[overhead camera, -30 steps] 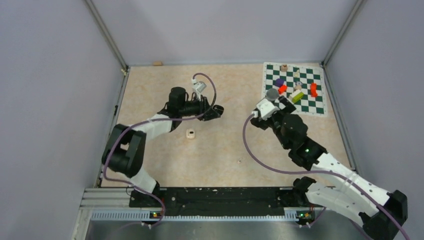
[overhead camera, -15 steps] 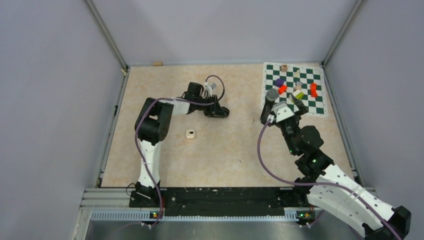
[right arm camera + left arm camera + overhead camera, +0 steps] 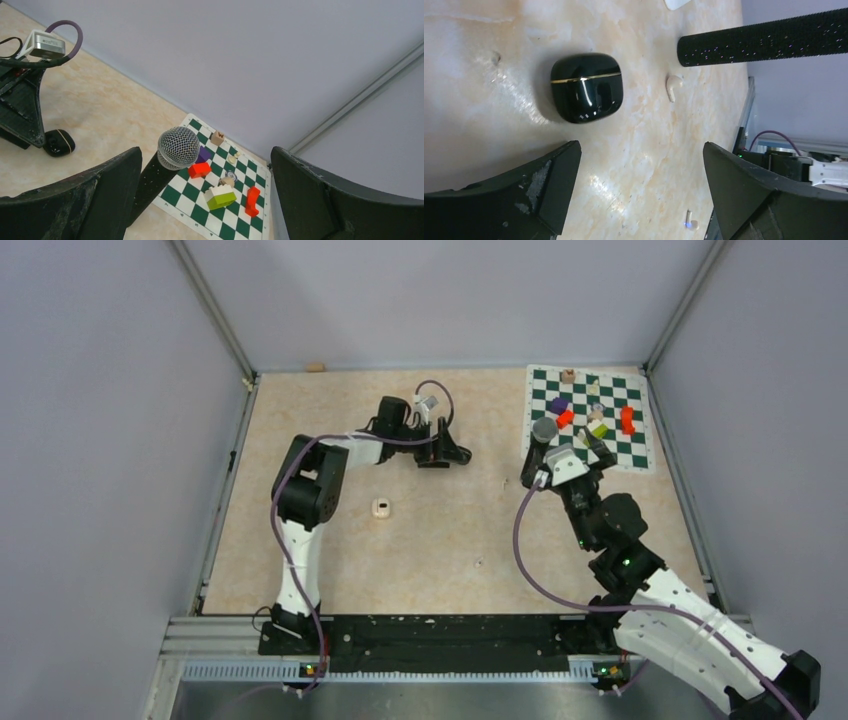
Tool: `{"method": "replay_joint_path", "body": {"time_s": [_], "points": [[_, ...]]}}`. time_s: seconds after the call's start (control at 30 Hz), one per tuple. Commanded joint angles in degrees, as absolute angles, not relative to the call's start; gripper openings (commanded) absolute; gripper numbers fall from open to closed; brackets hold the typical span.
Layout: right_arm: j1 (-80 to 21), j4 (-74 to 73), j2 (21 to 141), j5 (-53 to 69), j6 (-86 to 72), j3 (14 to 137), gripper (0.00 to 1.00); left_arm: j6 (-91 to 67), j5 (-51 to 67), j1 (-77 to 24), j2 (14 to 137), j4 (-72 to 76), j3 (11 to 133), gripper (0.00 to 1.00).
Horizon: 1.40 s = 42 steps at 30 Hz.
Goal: Insert the wireless bluetooth earbuds into the charging case
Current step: Pick up the charging case from the center of the board.
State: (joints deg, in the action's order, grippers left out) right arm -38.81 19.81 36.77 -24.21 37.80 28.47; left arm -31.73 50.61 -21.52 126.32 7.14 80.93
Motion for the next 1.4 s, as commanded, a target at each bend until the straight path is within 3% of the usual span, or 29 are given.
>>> {"method": "replay_joint_path", "body": {"time_s": [0.0, 0.17, 0.27, 0.47, 0.7, 1.37], "points": [[-38.2, 23.9, 36.9, -25.8, 38.5, 28.1, 0.99, -26.3, 45.6, -20.2, 121.1, 3.6, 77.6, 0.99], [-37.7, 25.1, 37.5, -26.6, 38.5, 27.7, 0.99, -19.9, 44.6, -17.0, 109.9, -1.2, 74.3, 0.99], [-36.9, 24.6, 37.9, -26.1, 38.2, 27.8, 0.99, -8.9, 42.0, -15.4, 102.5, -13.8, 75.1, 0.99], [-36.3, 24.5, 38.2, -25.7, 37.9, 27.6, 0.99, 7.5, 20.8, -15.4, 92.1, -27.0, 69.2, 0.99], [-35.4, 23.9, 38.8, -25.3, 37.4, 27.5, 0.99, 12.9, 13.2, -15.7, 97.6, -38.6, 67.1, 0.99], [-31.6, 23.5, 38.7, -24.3, 36.8, 27.2, 0.98, 14.3, 26.7, -17.8, 107.7, -45.3, 72.3, 0.99]]}}
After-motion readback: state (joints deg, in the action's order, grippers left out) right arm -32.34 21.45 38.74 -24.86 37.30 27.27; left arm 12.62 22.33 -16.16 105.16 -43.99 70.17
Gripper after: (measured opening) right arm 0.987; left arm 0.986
